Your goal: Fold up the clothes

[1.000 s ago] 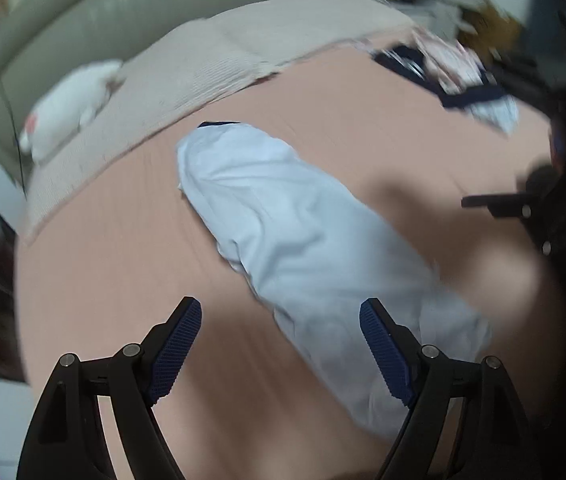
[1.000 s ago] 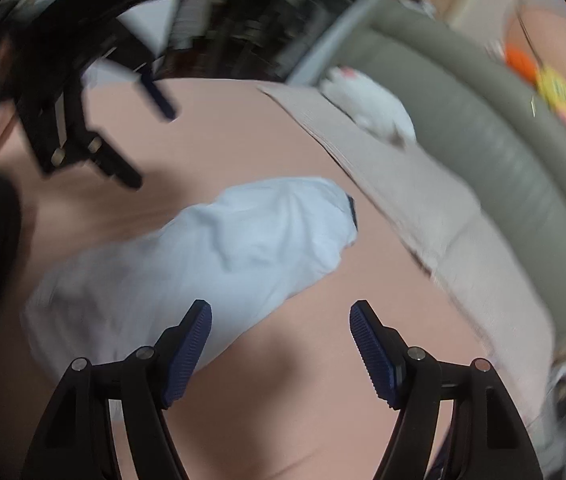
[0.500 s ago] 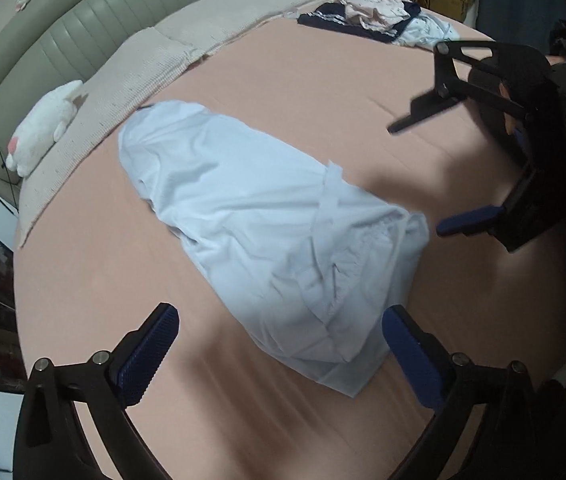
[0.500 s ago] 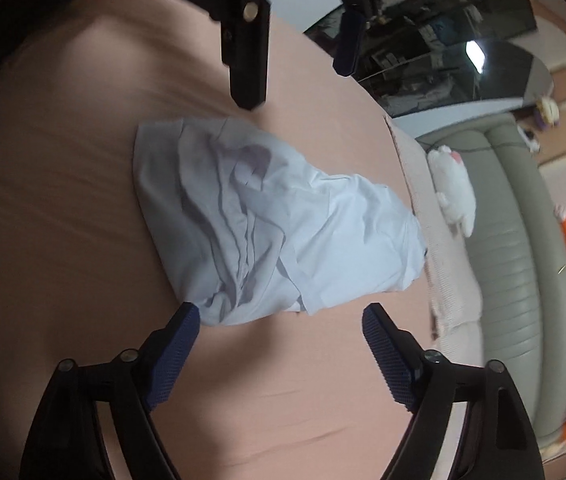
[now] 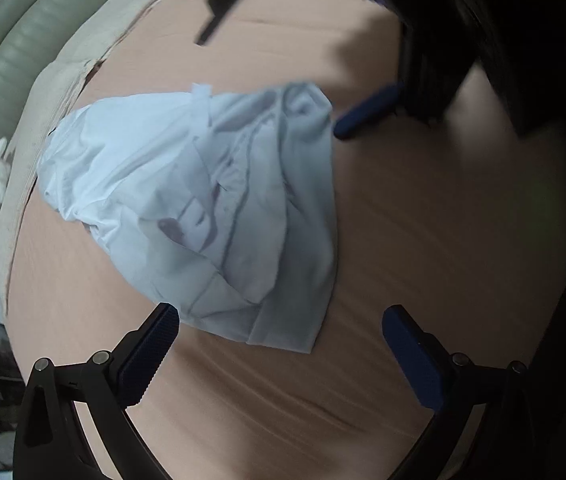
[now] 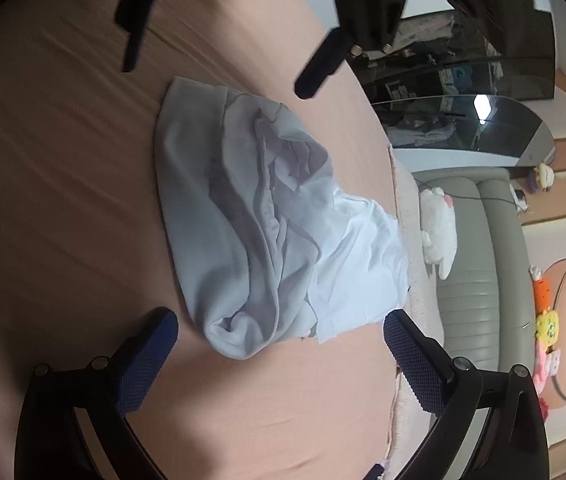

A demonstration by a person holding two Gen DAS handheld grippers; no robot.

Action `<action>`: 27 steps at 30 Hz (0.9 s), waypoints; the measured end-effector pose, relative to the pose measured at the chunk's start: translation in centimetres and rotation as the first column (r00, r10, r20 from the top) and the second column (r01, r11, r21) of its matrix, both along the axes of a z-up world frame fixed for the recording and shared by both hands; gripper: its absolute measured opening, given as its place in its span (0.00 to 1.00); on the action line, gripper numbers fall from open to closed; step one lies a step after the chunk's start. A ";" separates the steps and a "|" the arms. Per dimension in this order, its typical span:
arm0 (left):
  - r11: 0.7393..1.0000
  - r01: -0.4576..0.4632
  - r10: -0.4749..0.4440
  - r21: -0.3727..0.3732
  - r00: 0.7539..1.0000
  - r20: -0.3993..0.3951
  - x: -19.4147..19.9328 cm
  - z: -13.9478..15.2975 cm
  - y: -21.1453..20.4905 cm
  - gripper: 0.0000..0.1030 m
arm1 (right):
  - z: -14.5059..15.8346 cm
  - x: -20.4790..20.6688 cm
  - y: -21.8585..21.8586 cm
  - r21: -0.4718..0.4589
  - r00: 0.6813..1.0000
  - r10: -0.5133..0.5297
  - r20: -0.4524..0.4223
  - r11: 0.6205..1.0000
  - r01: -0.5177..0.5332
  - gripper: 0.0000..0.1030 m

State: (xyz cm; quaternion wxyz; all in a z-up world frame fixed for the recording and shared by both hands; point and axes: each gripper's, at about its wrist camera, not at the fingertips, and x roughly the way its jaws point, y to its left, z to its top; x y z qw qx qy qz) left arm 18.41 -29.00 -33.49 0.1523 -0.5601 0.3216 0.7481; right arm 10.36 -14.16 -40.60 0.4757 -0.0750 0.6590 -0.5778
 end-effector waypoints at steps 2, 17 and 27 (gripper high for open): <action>0.999 0.022 -0.022 -0.048 1.000 -0.003 0.3 -1.0 0.2 1.00 | -0.2 -0.2 -0.1 -0.034 1.000 0.004 -0.031 0.999 -0.005 1.00; 0.972 0.045 -0.108 -0.230 0.957 -0.270 -0.7 -2.0 0.6 1.00 | -0.6 -1.6 -1.5 -0.088 1.000 0.014 -0.007 0.996 -0.015 1.00; 0.971 0.093 -0.153 -0.222 0.951 -0.270 -1.3 -2.3 2.4 1.00 | -0.7 -2.0 -1.9 -0.034 0.999 0.028 0.043 0.999 -0.026 0.96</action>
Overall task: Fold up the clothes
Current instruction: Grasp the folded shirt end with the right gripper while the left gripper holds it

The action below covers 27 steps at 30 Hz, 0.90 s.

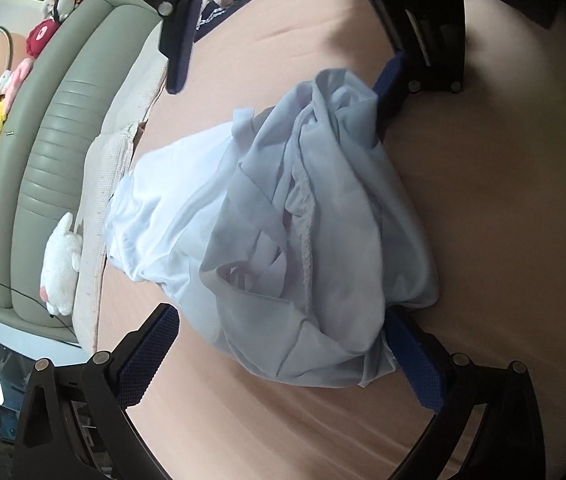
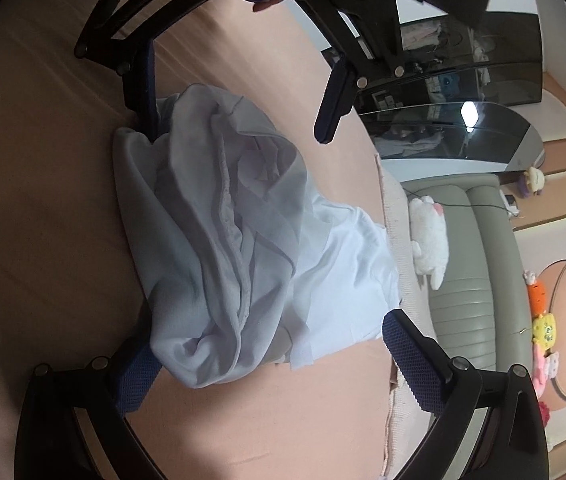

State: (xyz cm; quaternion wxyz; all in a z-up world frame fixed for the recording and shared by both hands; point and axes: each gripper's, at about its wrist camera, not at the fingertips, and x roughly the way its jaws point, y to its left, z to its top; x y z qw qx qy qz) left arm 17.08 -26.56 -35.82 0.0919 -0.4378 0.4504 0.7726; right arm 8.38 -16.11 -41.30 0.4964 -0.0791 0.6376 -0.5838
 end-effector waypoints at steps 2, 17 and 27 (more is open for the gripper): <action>0.999 -0.018 0.016 0.045 1.000 0.026 -0.5 0.3 -0.2 1.00 | 0.0 0.0 0.0 0.028 0.999 -0.004 0.035 1.000 0.003 0.83; 0.982 -0.006 -0.026 0.191 0.986 0.162 -0.7 2.2 2.6 0.22 | 0.5 0.3 -0.9 0.207 0.983 -0.072 0.168 0.978 0.036 0.17; 0.935 -0.119 0.097 0.335 0.992 0.083 -3.6 8.2 2.9 0.17 | 4.1 -1.3 -1.7 0.157 0.962 -0.152 0.228 0.981 0.118 0.16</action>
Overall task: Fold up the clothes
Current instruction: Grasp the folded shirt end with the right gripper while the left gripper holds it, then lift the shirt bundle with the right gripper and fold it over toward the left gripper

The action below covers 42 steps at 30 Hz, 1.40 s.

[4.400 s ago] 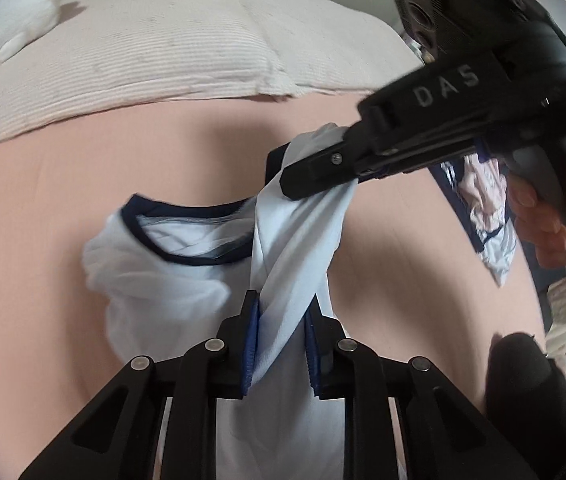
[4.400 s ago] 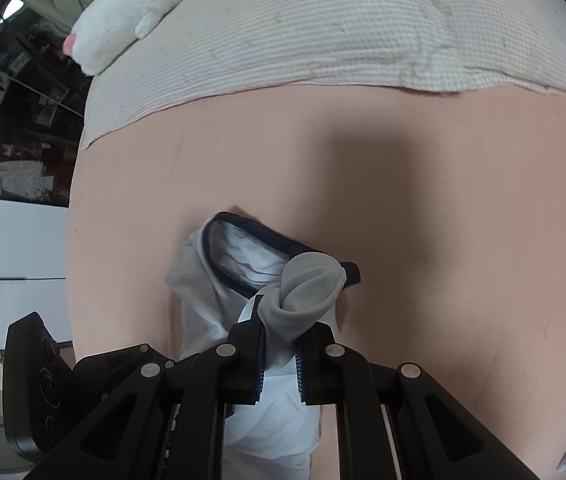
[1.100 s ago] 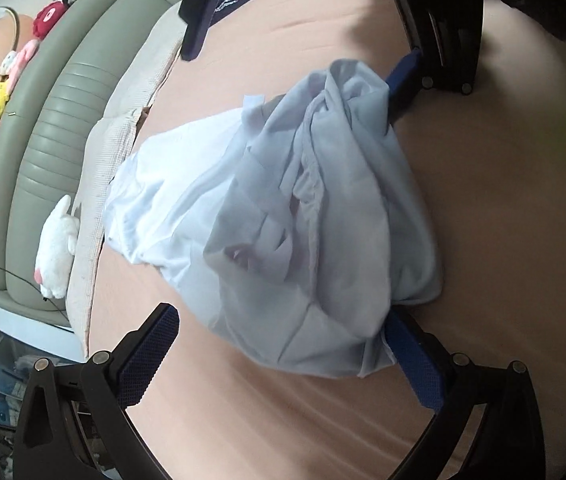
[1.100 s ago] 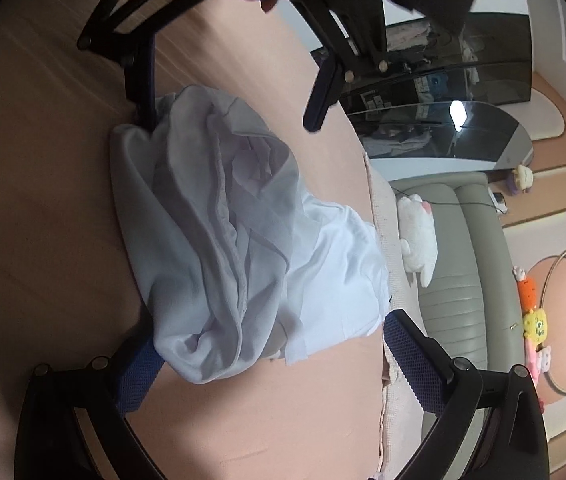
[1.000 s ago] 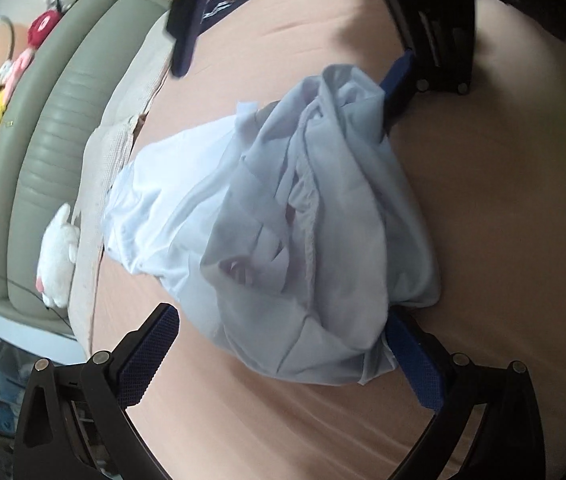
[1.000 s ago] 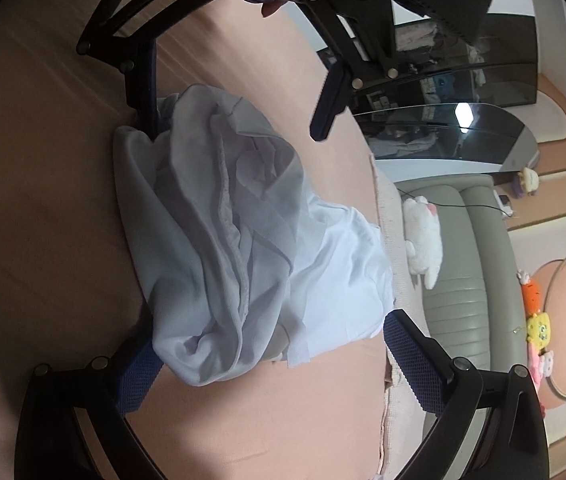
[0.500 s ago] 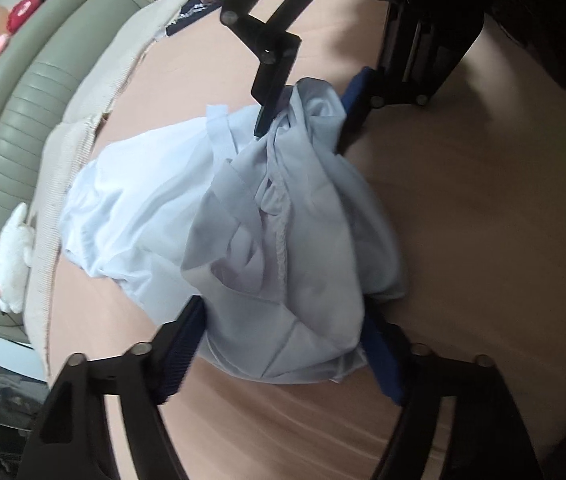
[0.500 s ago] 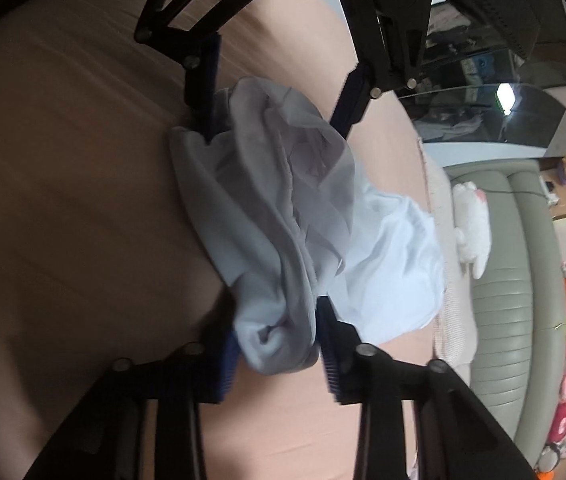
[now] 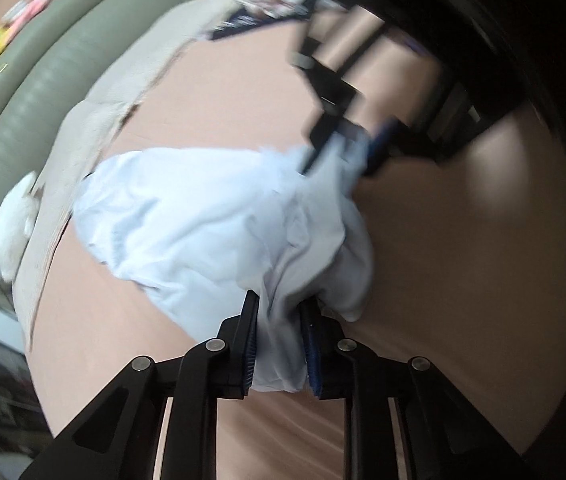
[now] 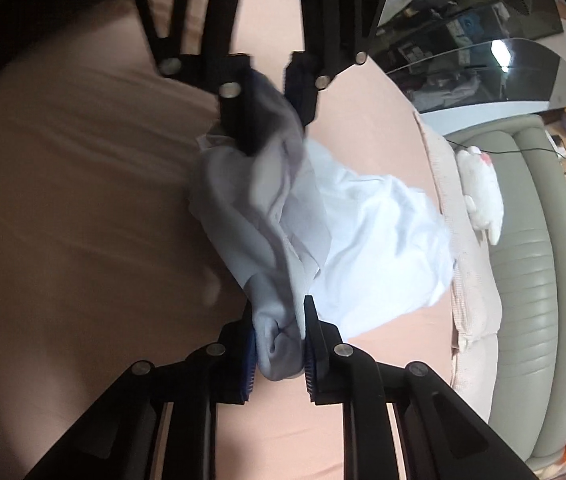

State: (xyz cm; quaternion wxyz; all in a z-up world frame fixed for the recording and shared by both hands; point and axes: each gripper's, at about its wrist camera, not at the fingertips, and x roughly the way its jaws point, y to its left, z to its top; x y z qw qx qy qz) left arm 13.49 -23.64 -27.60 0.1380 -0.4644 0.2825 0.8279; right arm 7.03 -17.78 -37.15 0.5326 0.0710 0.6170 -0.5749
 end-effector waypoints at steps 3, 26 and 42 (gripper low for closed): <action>0.996 -0.056 0.060 0.075 0.997 -0.042 -1.5 3.0 -0.7 0.17 | 2.1 -1.0 -0.2 -0.025 0.999 -0.016 0.048 1.000 0.017 0.15; 0.973 -0.192 0.175 0.129 0.975 0.135 -0.7 -1.5 -10.3 1.00 | 6.0 -10.9 -6.6 -0.005 0.979 -0.117 0.168 0.993 0.119 0.14; 0.950 -0.271 0.261 0.156 0.962 0.080 -3.9 -8.2 -10.2 1.00 | 5.4 -10.9 -6.5 0.030 0.963 -0.170 0.209 0.985 0.167 0.14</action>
